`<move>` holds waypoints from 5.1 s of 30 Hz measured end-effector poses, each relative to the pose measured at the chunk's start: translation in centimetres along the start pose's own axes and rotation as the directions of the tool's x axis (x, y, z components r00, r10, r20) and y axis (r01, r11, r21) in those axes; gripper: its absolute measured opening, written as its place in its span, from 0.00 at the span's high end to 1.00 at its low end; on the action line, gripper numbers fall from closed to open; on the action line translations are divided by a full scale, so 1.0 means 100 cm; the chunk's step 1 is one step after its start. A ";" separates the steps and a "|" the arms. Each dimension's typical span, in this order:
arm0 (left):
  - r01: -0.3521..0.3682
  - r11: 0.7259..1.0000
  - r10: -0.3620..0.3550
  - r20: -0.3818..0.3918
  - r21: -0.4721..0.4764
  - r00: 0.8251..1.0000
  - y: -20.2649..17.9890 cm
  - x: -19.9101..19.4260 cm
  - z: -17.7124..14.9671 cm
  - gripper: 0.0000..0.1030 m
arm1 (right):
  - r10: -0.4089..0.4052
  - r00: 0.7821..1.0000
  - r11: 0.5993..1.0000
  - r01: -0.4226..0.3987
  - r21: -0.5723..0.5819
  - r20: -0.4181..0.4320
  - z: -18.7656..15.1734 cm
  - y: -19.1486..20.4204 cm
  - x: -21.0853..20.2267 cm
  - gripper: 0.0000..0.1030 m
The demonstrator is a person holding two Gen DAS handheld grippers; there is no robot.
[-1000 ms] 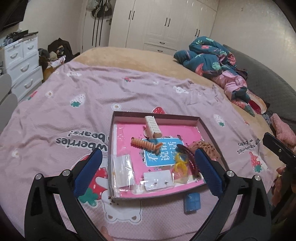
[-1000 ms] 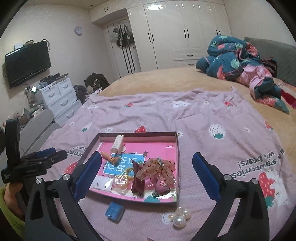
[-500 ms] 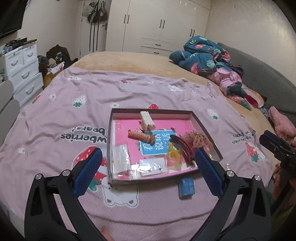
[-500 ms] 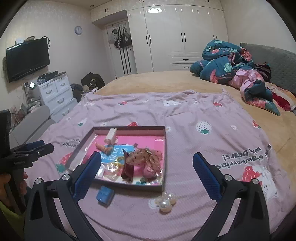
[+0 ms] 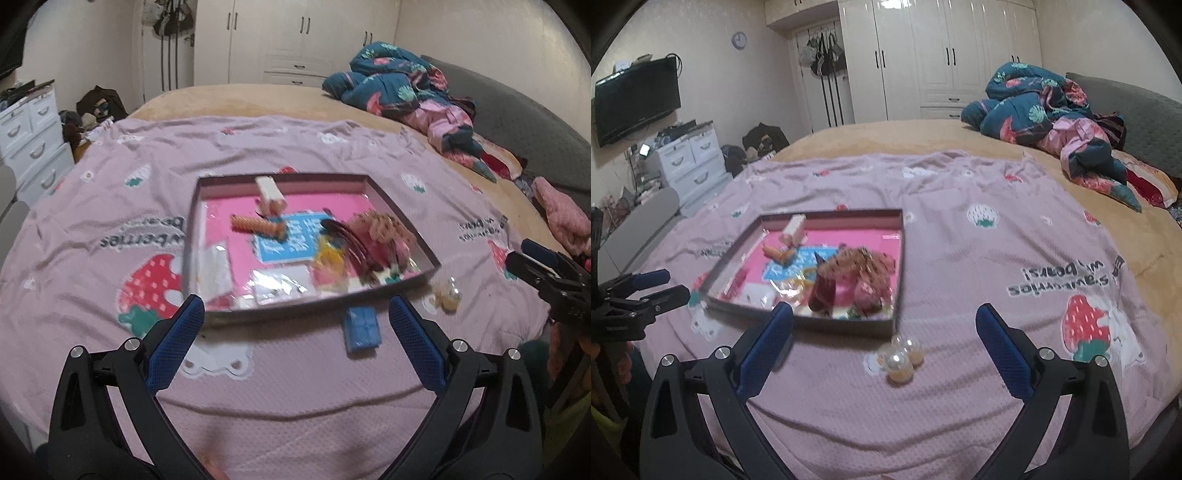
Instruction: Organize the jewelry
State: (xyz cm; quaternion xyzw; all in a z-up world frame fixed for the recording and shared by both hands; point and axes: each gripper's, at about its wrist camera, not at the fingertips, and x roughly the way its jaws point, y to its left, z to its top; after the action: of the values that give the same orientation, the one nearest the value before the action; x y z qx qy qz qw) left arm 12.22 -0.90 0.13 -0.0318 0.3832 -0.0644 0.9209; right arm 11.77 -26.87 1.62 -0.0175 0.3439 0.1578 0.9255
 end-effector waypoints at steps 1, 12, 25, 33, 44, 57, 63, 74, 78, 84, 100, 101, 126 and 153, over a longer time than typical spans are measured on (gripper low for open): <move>0.008 1.000 -0.007 -0.010 0.009 1.000 -0.003 0.002 -0.002 0.09 | -0.001 1.000 1.000 0.001 0.001 -0.009 -0.003 -0.002 0.002 0.04; 0.053 0.994 -0.044 -0.093 0.093 0.995 -0.032 0.031 -0.023 0.09 | -0.023 0.991 1.000 0.021 -0.016 -0.134 -0.030 -0.009 0.032 0.04; 0.070 0.994 -0.056 -0.165 0.079 0.985 -0.035 0.068 -0.035 0.25 | -0.037 0.965 0.999 0.030 -0.033 -0.260 -0.036 -0.010 0.096 0.05; 0.095 0.993 -0.081 -0.189 0.070 0.979 -0.043 0.086 -0.035 0.36 | -0.044 0.951 0.999 0.038 -0.028 -0.305 -0.036 -0.012 0.120 0.37; 0.117 0.990 -0.097 -0.215 0.083 0.972 -0.053 0.108 -0.033 0.68 | 0.050 0.964 0.999 -0.045 0.026 -0.262 -0.040 -0.014 0.098 0.66; 0.159 0.987 -0.154 -0.135 0.022 0.979 -0.029 0.067 -0.025 0.73 | 0.117 0.974 0.992 -0.122 -0.013 -0.195 -0.037 0.015 0.056 0.66; 0.124 0.992 -0.124 -0.079 -0.014 0.989 -0.006 0.047 -0.015 0.73 | 0.156 0.971 0.984 -0.168 -0.054 -0.178 -0.029 0.040 0.046 0.66; 0.042 0.996 -0.041 0.019 -0.080 0.999 0.038 0.018 0.002 0.73 | 0.207 0.966 0.969 -0.224 -0.102 -0.153 -0.011 0.076 0.039 0.66; 0.020 0.994 -0.016 0.037 -0.105 0.999 0.053 0.013 0.006 0.73 | 0.219 0.965 0.964 -0.237 -0.119 -0.142 0.000 0.087 0.041 0.66; 0.004 0.992 0.003 0.055 -0.128 0.998 0.067 0.007 0.010 0.73 | 0.229 0.967 0.960 -0.244 -0.135 -0.115 0.017 0.095 0.043 0.66; -0.004 0.994 0.007 0.029 -0.109 1.000 0.067 0.033 0.037 0.73 | 0.160 0.984 0.981 -0.167 -0.099 -0.080 0.058 0.074 0.086 0.66; -0.009 0.995 0.010 0.014 -0.103 1.000 0.066 0.042 0.039 0.73 | 0.152 0.985 0.983 -0.159 -0.093 -0.084 0.058 0.071 0.092 0.66; -0.029 0.999 0.024 -0.124 -0.043 0.992 0.047 0.118 0.037 0.73 | 0.119 0.978 0.992 -0.126 -0.030 -0.169 0.028 0.057 0.130 0.42; -0.043 0.997 0.048 0.091 -0.057 0.995 0.027 -0.020 0.026 0.09 | 0.140 0.988 0.990 -0.138 -0.033 0.071 0.029 0.052 -0.010 0.04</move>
State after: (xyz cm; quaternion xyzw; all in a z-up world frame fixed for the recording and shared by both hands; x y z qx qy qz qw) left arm 12.97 2.11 3.09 -0.0515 0.3426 -0.0315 0.9376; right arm 11.27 -21.84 4.87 -0.0006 0.3078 0.2270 0.9240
